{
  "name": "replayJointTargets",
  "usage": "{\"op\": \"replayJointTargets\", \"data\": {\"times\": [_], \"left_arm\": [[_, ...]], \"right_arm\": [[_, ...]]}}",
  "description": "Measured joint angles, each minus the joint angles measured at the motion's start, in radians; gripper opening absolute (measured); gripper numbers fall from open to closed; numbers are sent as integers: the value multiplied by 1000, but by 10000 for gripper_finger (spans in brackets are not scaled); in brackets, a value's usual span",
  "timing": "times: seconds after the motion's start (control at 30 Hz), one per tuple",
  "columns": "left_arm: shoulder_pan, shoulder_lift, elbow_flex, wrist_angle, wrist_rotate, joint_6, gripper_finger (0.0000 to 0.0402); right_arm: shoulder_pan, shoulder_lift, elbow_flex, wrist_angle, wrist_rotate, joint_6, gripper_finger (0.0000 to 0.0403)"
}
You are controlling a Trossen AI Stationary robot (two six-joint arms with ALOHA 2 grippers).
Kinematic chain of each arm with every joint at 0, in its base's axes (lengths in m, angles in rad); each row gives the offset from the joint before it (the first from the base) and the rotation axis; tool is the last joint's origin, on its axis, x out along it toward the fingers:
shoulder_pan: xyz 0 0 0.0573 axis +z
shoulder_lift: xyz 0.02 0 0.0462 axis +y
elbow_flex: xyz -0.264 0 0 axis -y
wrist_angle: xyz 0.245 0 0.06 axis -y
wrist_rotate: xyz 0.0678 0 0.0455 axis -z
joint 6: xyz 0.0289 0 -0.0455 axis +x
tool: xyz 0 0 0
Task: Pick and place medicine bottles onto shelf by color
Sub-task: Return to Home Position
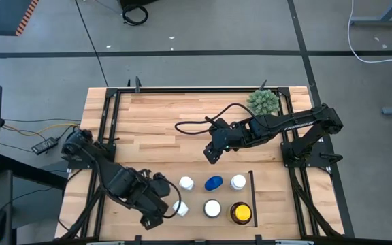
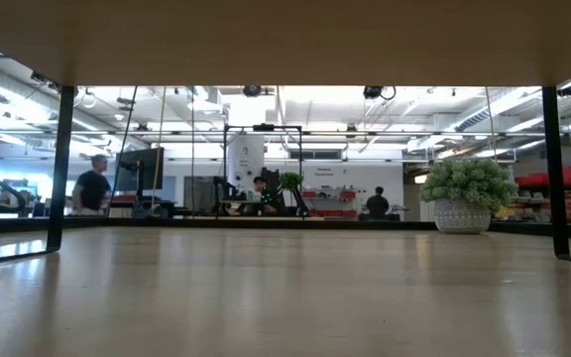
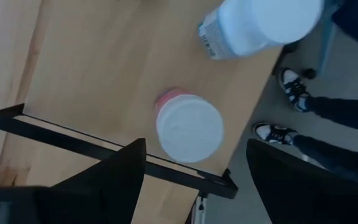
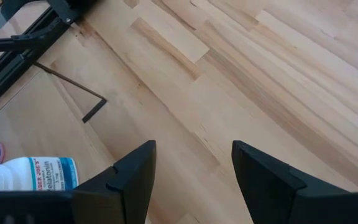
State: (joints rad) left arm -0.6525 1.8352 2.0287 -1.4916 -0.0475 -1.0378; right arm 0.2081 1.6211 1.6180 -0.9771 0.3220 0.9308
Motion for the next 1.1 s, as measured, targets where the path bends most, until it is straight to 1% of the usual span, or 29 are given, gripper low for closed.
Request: {"op": "replayJointTargets", "data": {"times": [0.2, 0.37, 0.5, 0.8, 0.93, 1.1], "left_arm": [[2, -34, 0, 28, 0, -10, 280], [2, -55, 0, 85, 0, -50, 271], [-2, -63, 13, 120, 7, -53, 263], [19, -63, 136, 125, 3, -47, 238], [39, -63, 201, 125, -19, -24, 225], [76, -63, 299, 126, -68, 30, 205]], "right_arm": [[0, 0, 0, 0, 11, 0, 218], [0, 0, 0, 0, 11, -5, 218], [0, 0, 0, 0, 11, -8, 218], [0, 0, 0, 0, 12, -9, 218], [0, 0, 0, 0, 10, -8, 218], [0, 0, 0, 11, -33, 9, 218]]}}
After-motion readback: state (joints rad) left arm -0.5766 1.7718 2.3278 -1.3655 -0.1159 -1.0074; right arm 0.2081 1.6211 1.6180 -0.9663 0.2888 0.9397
